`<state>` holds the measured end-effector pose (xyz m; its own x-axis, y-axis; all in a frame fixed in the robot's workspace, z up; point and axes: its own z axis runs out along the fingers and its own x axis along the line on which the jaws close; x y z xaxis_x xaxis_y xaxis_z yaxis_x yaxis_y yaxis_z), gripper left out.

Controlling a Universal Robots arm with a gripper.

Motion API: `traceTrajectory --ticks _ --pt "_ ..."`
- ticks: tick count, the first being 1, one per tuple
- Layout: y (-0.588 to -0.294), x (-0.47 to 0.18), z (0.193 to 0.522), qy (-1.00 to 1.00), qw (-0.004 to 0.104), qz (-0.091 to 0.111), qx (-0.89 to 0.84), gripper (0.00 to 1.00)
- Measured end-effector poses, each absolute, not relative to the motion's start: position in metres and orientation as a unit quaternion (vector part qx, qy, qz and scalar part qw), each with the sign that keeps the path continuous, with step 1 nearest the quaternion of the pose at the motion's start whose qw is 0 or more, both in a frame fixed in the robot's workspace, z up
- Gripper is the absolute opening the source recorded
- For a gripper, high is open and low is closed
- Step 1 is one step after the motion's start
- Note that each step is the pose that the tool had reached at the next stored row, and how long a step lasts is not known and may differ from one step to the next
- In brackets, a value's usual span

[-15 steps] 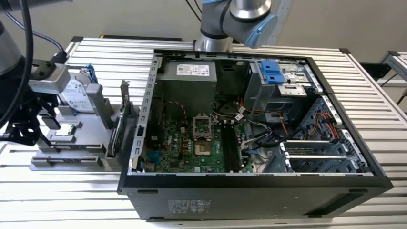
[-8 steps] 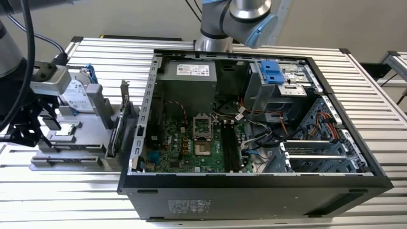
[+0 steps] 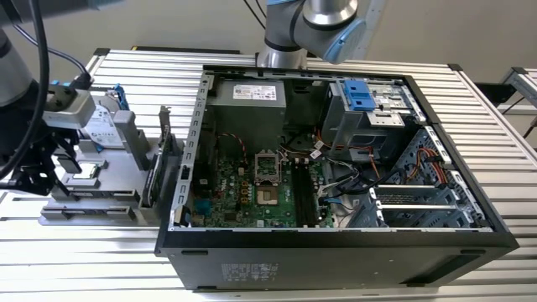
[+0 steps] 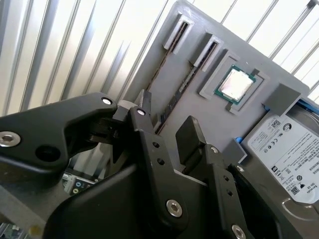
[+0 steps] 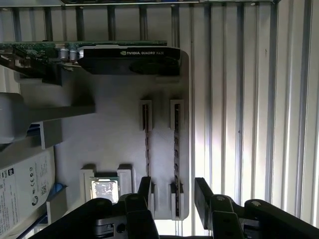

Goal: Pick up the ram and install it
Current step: 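Pick up the ram and move it above insertion slot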

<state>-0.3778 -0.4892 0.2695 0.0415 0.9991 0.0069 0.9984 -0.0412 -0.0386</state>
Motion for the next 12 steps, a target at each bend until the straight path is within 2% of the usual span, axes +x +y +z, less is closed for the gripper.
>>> traceTrajectory --ticks 12 --pt "-0.4892 -0.3778 0.2611 -0.692 0.017 0.011 -0.721 1.0"
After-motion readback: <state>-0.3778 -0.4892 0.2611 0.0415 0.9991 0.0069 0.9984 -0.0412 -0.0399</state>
